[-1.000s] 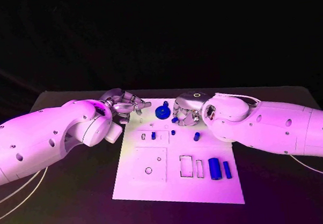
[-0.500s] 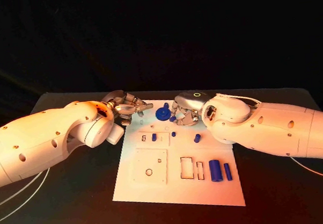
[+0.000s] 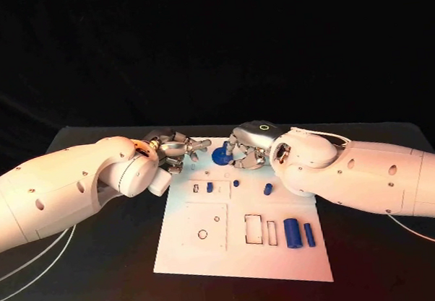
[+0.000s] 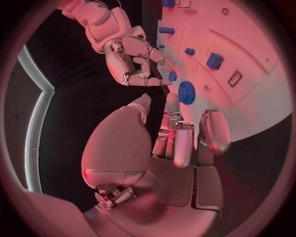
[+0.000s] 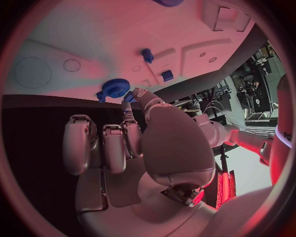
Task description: Assemble the parts on the task board
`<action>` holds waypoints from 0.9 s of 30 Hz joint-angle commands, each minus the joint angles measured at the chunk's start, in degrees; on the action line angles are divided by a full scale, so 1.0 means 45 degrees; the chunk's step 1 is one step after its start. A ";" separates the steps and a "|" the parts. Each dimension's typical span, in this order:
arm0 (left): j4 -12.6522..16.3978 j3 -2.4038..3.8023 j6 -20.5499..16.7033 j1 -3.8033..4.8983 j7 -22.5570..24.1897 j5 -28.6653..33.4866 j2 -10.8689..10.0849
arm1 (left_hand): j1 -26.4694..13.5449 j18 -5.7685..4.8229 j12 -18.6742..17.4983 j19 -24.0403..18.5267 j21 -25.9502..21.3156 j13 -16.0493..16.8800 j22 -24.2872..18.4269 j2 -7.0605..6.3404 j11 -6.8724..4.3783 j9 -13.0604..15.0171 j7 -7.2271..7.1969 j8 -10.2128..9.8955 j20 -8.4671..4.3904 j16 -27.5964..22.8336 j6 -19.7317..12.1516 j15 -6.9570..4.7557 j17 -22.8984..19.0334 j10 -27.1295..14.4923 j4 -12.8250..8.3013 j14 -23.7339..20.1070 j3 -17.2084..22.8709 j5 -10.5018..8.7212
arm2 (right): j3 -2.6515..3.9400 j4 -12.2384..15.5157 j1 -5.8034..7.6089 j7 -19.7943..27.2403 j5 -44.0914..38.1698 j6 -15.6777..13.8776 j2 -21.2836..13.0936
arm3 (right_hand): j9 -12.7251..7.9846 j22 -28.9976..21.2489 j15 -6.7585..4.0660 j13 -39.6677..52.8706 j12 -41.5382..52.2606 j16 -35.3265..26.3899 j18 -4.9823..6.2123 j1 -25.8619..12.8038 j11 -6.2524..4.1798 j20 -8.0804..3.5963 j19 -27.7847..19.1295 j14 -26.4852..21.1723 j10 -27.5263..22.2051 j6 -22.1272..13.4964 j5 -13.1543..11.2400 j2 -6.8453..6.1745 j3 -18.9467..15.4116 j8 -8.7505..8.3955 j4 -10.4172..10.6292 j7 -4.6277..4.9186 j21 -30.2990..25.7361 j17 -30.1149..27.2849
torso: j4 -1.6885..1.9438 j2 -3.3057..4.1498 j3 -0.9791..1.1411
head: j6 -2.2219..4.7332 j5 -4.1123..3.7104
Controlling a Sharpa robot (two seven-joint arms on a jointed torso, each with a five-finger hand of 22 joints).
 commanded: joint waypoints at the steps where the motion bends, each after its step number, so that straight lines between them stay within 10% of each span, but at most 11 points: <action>1: -0.0196 -0.0009 0.0801 0.0004 -0.0380 0.0892 0.0181 | -0.0100 -0.0221 0.0236 0.0345 0.0372 0.0066 0.0467 0.0134 -0.0021 -0.0130 0.0048 -0.0149 -0.0011 0.0337 -0.0067 -0.0013 0.1854 0.0271 -0.0006 0.0878 -0.0229 -0.0024 | 0.0031 0.0042 0.0006 -0.0010 0.0115 -0.0400 0.0058 | 0.0023 0.2264 -0.0116 0.0867 0.0060 0.0093 -0.0247 -0.0147 -0.0033 -0.0023 0.0085 0.1059 0.0083 0.0109 0.0068 -0.0038 0.0004 0.0045 0.0047 0.0009 0.0061 0.2253 | -0.0010 0.0022 -0.0002 | 0.0039 0.0017; 27: -0.0937 -0.0041 0.1403 0.0001 -0.0648 0.0640 0.0802 | 0.0216 -0.0406 0.0898 0.0845 0.1035 0.0376 0.1333 0.0330 -0.0065 -0.0479 -0.0010 -0.0224 -0.0011 0.0849 0.0313 -0.0034 0.2420 0.0360 -0.0012 0.1064 -0.0906 -0.0025 | 0.0244 0.0524 0.0045 0.0154 0.0483 -0.0805 -0.0032 | 0.0026 0.2277 -0.0120 0.0879 0.0068 0.0102 -0.0253 -0.0162 -0.0037 -0.0027 0.0100 0.1063 0.0091 0.0108 0.0071 -0.0057 0.0003 0.0047 0.0052 0.0005 0.0093 0.2267 | -0.0013 0.0029 -0.0001 | -0.0008 -0.0002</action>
